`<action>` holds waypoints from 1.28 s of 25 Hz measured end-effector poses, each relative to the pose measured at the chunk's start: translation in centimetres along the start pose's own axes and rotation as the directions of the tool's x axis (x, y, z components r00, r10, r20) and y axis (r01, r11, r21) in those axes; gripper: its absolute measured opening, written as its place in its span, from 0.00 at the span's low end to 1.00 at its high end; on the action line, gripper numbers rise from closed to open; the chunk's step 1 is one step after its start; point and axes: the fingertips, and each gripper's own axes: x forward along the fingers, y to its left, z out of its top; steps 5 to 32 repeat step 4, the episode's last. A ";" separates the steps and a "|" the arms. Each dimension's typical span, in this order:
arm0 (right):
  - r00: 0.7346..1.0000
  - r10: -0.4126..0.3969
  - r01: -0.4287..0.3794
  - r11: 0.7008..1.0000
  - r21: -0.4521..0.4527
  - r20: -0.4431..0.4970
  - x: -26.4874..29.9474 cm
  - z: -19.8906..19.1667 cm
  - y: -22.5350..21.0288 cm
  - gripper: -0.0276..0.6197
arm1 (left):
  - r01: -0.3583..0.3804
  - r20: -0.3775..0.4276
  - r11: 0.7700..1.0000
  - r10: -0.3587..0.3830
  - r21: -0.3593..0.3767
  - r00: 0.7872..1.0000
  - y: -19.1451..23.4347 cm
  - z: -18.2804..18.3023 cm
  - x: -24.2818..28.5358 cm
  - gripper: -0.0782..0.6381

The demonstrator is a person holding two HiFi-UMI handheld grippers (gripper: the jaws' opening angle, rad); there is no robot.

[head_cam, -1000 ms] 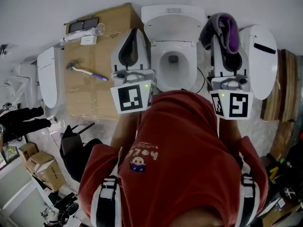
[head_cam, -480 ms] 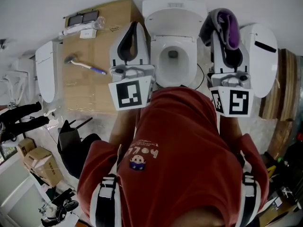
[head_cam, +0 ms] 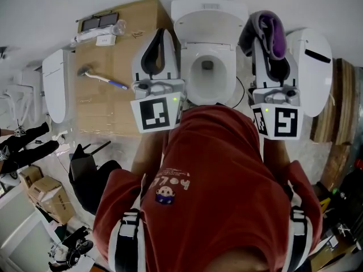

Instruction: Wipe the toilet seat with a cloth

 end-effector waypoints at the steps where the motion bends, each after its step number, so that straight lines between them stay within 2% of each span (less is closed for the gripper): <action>1: 1.000 0.000 0.000 1.000 0.001 0.000 0.0 0.0 0.0 0.14 | 0.001 0.000 1.000 -0.001 0.001 1.000 0.0 0.0 0.1 0.13; 32: 1.000 -0.003 0.003 1.000 0.001 0.003 0.1 0.0 -0.2 0.14 | 0.003 0.004 1.000 -0.003 0.002 1.000 -0.2 0.0 0.3 0.13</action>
